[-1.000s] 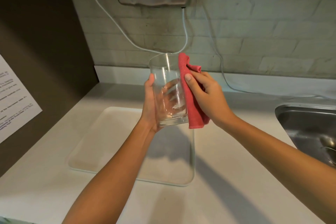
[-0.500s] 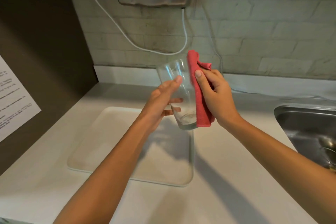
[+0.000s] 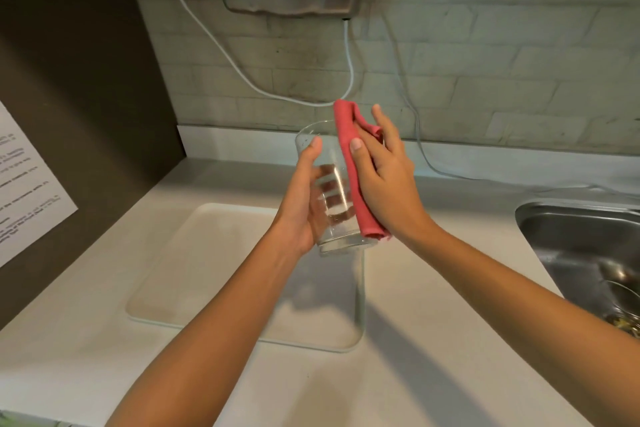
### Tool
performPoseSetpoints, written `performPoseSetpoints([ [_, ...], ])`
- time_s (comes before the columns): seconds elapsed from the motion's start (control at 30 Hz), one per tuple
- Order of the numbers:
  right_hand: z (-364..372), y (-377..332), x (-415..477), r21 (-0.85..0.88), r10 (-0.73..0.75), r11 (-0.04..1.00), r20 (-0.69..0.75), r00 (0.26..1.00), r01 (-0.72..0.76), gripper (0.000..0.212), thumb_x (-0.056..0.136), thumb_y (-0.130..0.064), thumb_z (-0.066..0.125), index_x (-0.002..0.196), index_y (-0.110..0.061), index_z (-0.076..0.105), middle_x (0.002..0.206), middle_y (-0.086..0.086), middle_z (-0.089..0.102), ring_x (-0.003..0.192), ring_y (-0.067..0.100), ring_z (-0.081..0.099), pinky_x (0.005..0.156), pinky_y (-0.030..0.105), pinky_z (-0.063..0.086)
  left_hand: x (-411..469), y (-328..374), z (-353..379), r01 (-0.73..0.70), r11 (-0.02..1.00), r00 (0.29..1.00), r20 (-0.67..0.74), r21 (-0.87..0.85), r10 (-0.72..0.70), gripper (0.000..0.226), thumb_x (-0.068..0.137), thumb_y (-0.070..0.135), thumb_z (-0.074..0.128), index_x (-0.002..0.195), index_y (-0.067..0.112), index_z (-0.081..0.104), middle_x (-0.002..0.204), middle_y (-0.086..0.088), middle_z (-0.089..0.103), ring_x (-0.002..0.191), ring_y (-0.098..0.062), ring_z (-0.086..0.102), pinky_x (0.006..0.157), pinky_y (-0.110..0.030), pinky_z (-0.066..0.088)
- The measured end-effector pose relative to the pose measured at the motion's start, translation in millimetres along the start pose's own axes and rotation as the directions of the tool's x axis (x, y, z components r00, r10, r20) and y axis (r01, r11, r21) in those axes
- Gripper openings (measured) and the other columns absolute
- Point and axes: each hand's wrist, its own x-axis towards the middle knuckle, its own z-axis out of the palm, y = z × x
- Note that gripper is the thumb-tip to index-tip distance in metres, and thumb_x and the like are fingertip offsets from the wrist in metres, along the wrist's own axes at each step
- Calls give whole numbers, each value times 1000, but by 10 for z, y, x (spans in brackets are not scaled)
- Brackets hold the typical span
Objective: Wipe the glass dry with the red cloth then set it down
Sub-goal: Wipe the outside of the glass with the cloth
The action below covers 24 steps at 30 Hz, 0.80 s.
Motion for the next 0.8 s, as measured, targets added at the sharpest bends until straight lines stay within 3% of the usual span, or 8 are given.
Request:
performPoseSetpoints([
  [0.07, 6, -45, -36, 62, -54, 997, 51, 997, 51, 38, 97, -25, 39, 134, -19, 44, 150, -3, 29, 135, 10, 28, 108, 31, 26, -3, 33, -6, -16, 999, 1000, -23, -33, 15, 54, 83, 61, 50, 93, 10, 64, 66, -1, 67, 57, -14, 65, 54, -27, 54],
  [0.2, 66, -20, -288, -19, -347, 935, 170, 922, 355, 38, 94, -22, 44, 130, -9, 49, 144, 5, 39, 135, 13, 30, 111, 24, 24, 29, 110, -62, -33, 982, 997, 68, -184, 46, 54, 91, 55, 40, 79, 16, 74, 81, -3, 70, 74, -15, 67, 64, -24, 55],
  [0.27, 10, -8, -188, 36, -272, 962, 123, 954, 270, 34, 95, -19, 45, 127, -11, 52, 143, 3, 42, 131, 8, 35, 107, 19, 28, 39, 65, -84, -34, 993, 999, 36, -117, 38, 58, 89, 61, 39, 74, 18, 75, 73, -3, 70, 68, -17, 65, 56, -25, 55],
  [0.37, -40, -44, -109, 152, -54, 987, 34, 998, 48, 35, 96, -21, 45, 130, -17, 49, 144, -5, 39, 125, 2, 40, 102, 17, 34, 2, 34, -74, -2, 999, 998, 55, -43, 4, 64, 79, 70, 43, 87, 13, 72, 82, -8, 69, 76, -23, 65, 67, -34, 54],
  [0.43, -39, -43, -238, 130, -167, 979, 46, 985, 160, 39, 93, -22, 48, 131, -12, 48, 145, -1, 38, 130, 5, 37, 105, 19, 32, 3, 58, -92, -30, 999, 997, 65, -42, 33, 64, 81, 70, 38, 89, 17, 73, 90, -8, 68, 85, -22, 64, 73, -35, 54],
  [0.53, -59, 23, -315, 120, -298, 951, 118, 947, 285, 36, 93, -17, 48, 128, -9, 51, 144, 2, 40, 130, 6, 37, 107, 22, 32, 14, 69, -115, -57, 997, 995, 82, -57, 62, 64, 83, 69, 34, 82, 20, 77, 83, -4, 71, 80, -18, 67, 71, -32, 55],
  [0.67, -52, -56, -140, 243, -28, 970, 3, 1000, 27, 34, 97, -21, 42, 130, -17, 49, 141, -6, 42, 107, -11, 49, 90, 10, 41, 1, 70, -77, -22, 998, 989, 144, -60, 31, 69, 72, 71, 41, 97, 12, 67, 77, -5, 70, 73, -19, 67, 64, -31, 54],
  [0.8, -55, -50, -274, 146, -312, 943, 79, 947, 298, 36, 95, -16, 48, 130, -8, 49, 144, 4, 39, 131, 4, 35, 107, 20, 30, 29, 126, -112, -43, 994, 992, 113, -98, 54, 67, 80, 70, 39, 91, 14, 75, 87, -6, 69, 84, -19, 65, 74, -32, 55],
])
